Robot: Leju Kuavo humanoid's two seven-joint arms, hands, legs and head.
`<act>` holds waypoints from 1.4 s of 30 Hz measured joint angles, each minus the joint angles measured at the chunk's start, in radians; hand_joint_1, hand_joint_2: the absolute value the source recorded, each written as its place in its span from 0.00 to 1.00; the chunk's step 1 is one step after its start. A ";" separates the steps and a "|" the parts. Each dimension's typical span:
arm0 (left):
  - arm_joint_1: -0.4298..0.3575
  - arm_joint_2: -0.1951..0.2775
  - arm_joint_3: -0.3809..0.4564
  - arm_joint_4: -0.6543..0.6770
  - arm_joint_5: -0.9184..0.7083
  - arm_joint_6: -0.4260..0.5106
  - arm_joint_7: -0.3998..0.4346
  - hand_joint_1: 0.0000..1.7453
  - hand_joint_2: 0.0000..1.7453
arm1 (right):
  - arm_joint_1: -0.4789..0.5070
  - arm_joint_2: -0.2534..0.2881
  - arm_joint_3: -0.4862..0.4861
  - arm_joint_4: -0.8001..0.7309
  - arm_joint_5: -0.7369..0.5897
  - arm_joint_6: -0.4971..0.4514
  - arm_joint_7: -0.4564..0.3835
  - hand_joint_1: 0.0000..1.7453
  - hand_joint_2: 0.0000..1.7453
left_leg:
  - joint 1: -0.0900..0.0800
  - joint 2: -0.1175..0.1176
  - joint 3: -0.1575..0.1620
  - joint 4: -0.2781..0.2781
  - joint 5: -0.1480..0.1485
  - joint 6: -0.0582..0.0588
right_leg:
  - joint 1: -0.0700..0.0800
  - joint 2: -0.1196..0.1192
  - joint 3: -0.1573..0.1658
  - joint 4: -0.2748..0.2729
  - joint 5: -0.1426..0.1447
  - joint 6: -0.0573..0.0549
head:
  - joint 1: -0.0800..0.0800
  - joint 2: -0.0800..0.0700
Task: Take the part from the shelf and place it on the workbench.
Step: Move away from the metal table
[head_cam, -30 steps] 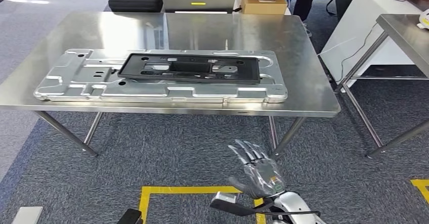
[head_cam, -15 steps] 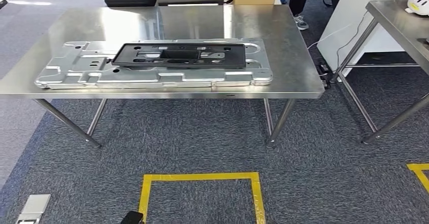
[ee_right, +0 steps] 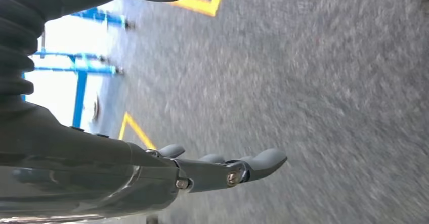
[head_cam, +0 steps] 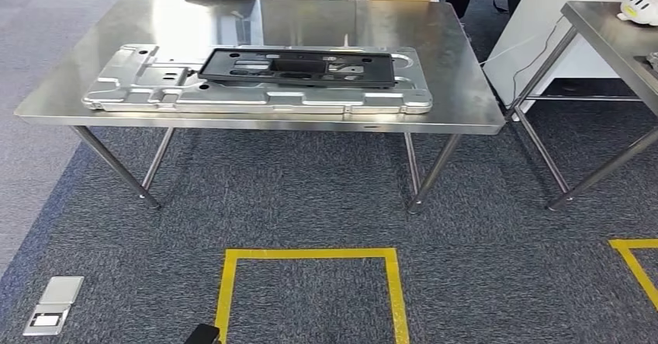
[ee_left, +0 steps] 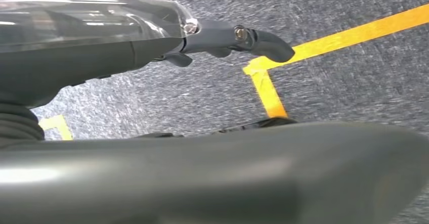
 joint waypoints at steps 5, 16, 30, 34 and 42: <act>-0.003 0.000 -0.001 0.000 -0.004 0.000 0.004 0.00 0.00 | -0.001 0.000 -0.038 0.000 -0.024 0.028 -0.016 0.00 0.00 | -0.011 0.006 -0.070 0.040 0.024 0.000 | 0.007 0.003 0.142 -0.095 0.076 -0.013 | 0.000 0.000; -0.008 0.000 -0.011 0.000 -0.011 -0.003 -0.007 0.00 1.00 | -0.006 0.007 -0.072 -0.001 -0.027 0.040 -0.025 0.00 1.00 | 0.011 -0.003 -0.162 0.285 -0.116 -0.061 | 0.003 -0.008 0.171 -0.261 0.113 -0.057 | -0.005 0.000; 0.099 0.045 -0.253 -0.002 0.335 -0.035 0.052 0.00 0.00 | 0.008 0.008 -0.078 -0.084 -0.164 0.081 -0.063 0.00 0.00 | 0.012 -0.005 0.004 0.013 -0.010 -0.035 | -0.002 -0.002 0.113 -0.242 0.157 -0.046 | -0.004 0.000; 0.118 0.063 -0.335 -0.014 0.454 -0.045 0.070 0.00 0.00 | 0.033 0.008 -0.078 -0.100 -0.210 0.096 -0.077 0.00 0.00 | 0.010 -0.003 -0.002 0.014 -0.004 -0.028 | -0.004 0.004 0.111 -0.252 0.173 -0.020 | -0.004 0.000; 0.159 0.102 -0.496 -0.054 0.691 -0.068 0.105 0.00 0.00 | 0.076 0.008 -0.078 -0.130 -0.303 0.124 -0.106 0.00 0.00 | 0.009 -0.003 -0.003 0.014 -0.003 -0.029 | -0.005 0.005 0.108 -0.252 0.175 -0.011 | -0.004 0.000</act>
